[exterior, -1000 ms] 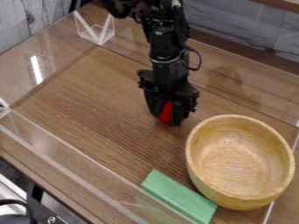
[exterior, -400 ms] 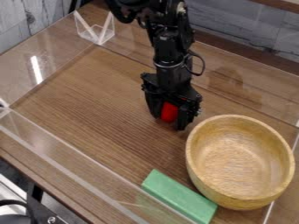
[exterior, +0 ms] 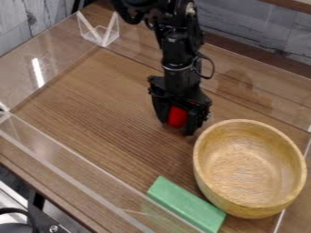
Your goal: Move the red fruit to the right side of the table
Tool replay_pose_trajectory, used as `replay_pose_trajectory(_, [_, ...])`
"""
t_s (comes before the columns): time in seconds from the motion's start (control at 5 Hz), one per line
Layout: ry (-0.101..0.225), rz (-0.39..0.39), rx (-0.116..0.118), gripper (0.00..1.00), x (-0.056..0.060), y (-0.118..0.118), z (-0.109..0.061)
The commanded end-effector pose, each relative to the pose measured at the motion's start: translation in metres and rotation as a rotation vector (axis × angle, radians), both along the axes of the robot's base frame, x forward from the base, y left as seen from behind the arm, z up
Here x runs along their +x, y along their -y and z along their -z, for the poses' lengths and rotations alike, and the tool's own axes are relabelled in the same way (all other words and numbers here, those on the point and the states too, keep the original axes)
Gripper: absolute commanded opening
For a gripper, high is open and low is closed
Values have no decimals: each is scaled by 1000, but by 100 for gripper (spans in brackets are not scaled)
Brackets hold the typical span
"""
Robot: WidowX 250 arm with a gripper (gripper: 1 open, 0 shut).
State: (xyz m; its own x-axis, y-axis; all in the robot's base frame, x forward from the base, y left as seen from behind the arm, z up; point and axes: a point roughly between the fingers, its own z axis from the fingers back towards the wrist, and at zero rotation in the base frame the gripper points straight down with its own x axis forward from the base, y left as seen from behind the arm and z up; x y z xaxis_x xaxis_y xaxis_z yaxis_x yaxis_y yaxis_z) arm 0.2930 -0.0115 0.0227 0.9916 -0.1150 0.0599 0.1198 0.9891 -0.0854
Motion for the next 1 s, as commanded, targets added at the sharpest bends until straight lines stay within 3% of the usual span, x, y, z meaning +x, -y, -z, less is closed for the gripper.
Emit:
replay_pose_trajectory(0.0, [17, 12, -5, 100, 5, 8, -2])
replay_pose_trajectory(0.2, [14, 6, -10, 100, 5, 9, -2])
replay_pose_trajectory(0.4, [18, -3, -10, 0, 6, 9, -5])
replay_pose_trajectory(0.6, [26, -19, -11, 0, 7, 7, -13])
replay_pose_trajectory(0.8, [24, -40, -15, 100, 9, 5, -19])
